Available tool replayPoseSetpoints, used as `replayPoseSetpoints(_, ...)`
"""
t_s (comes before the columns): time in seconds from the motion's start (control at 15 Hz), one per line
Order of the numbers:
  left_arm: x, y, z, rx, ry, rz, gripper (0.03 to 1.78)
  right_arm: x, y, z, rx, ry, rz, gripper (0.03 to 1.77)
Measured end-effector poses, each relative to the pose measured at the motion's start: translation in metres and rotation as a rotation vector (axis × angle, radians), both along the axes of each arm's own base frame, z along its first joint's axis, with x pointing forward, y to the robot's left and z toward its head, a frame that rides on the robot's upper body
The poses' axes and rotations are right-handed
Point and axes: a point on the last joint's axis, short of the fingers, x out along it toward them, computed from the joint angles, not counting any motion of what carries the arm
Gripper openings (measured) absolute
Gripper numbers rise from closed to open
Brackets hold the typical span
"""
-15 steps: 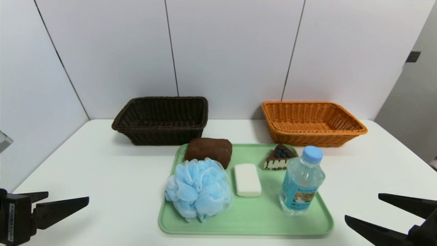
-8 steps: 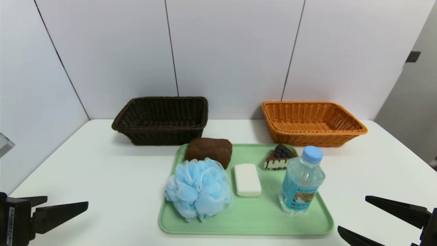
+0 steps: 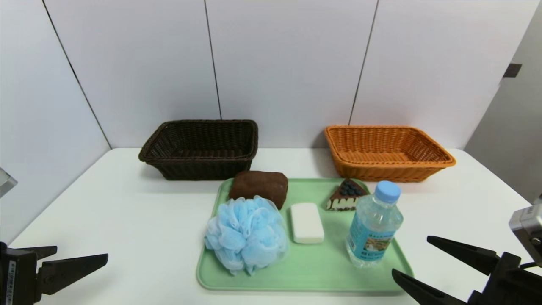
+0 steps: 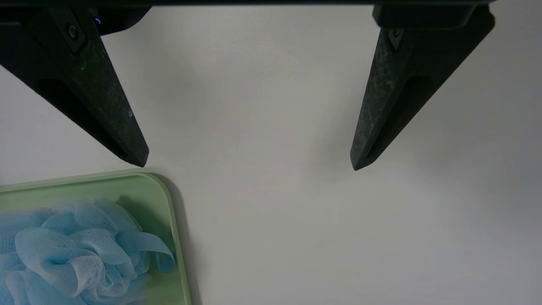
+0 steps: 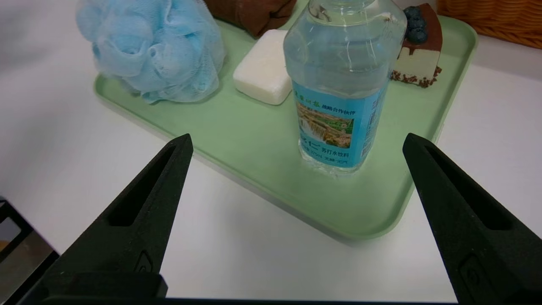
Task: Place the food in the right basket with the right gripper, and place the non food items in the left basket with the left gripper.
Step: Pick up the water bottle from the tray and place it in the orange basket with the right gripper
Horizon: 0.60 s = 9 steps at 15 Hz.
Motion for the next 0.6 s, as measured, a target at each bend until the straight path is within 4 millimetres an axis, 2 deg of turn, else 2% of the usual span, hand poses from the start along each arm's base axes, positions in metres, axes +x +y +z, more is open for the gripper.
replayPoseSetpoints(0.27,-0.001,0.001,0.003,0.016,-0.032,0.026,1.69,0.022,0.017,-0.007,-0.008,-0.033,-0.096,1.71)
replayPoseSetpoints(0.6,-0.005,0.001,0.002,0.016,-0.041,0.025,1.69,0.037,0.03,-0.014,-0.035,-0.05,-0.176,1.71)
